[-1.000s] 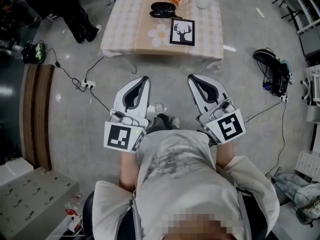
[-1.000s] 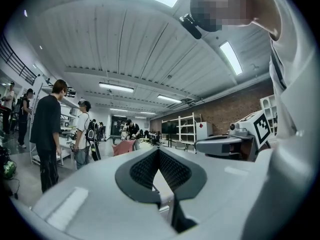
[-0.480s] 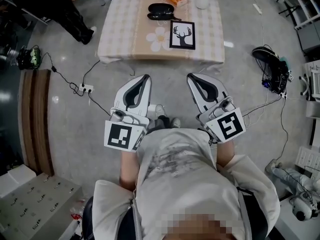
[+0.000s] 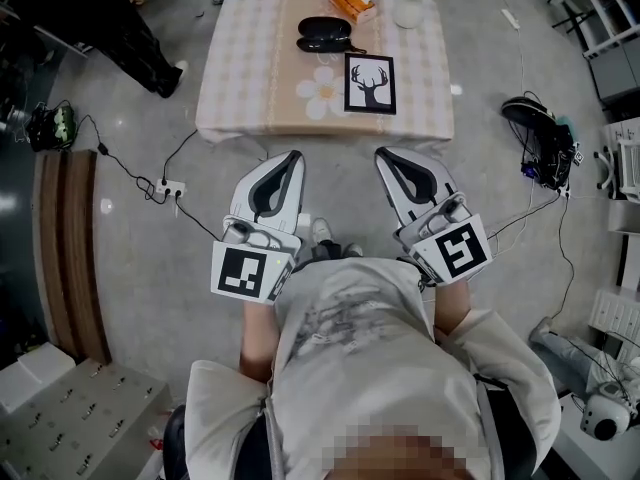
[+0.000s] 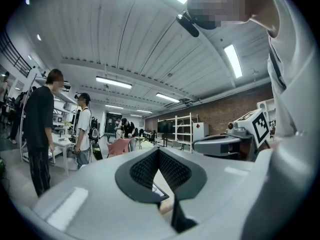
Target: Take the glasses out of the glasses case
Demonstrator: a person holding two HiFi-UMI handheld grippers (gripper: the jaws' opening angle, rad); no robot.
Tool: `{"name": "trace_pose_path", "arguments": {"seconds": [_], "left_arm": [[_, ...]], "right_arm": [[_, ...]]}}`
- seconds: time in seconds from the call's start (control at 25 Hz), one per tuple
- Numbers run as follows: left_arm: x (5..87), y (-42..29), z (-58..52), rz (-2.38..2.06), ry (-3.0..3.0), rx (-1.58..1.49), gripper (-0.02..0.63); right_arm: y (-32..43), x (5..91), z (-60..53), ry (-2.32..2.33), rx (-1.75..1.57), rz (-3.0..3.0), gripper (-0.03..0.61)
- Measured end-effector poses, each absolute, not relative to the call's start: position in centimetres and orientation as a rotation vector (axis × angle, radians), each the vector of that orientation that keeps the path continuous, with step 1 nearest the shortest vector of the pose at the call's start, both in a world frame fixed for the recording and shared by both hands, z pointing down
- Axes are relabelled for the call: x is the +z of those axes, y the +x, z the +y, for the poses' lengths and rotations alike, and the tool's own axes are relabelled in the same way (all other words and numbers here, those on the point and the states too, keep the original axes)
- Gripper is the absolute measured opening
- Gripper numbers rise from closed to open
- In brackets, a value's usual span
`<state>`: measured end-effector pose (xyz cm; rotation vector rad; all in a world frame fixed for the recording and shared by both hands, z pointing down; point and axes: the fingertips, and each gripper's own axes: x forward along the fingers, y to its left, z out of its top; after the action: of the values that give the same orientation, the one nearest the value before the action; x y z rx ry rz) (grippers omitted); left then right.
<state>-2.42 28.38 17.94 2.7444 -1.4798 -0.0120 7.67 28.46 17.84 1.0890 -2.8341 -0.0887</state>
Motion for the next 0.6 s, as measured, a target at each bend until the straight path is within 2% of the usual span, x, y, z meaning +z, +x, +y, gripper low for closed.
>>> {"name": "trace_pose_path", "arguments": {"seconds": [0.6], "left_arm": [[17.9, -4.4, 25.5, -1.393, 2.79, -0.028, 0.008]], "right_arm": [[5.6, 17.7, 26.3, 1.176, -0.084, -2.778, 0.017]]}}
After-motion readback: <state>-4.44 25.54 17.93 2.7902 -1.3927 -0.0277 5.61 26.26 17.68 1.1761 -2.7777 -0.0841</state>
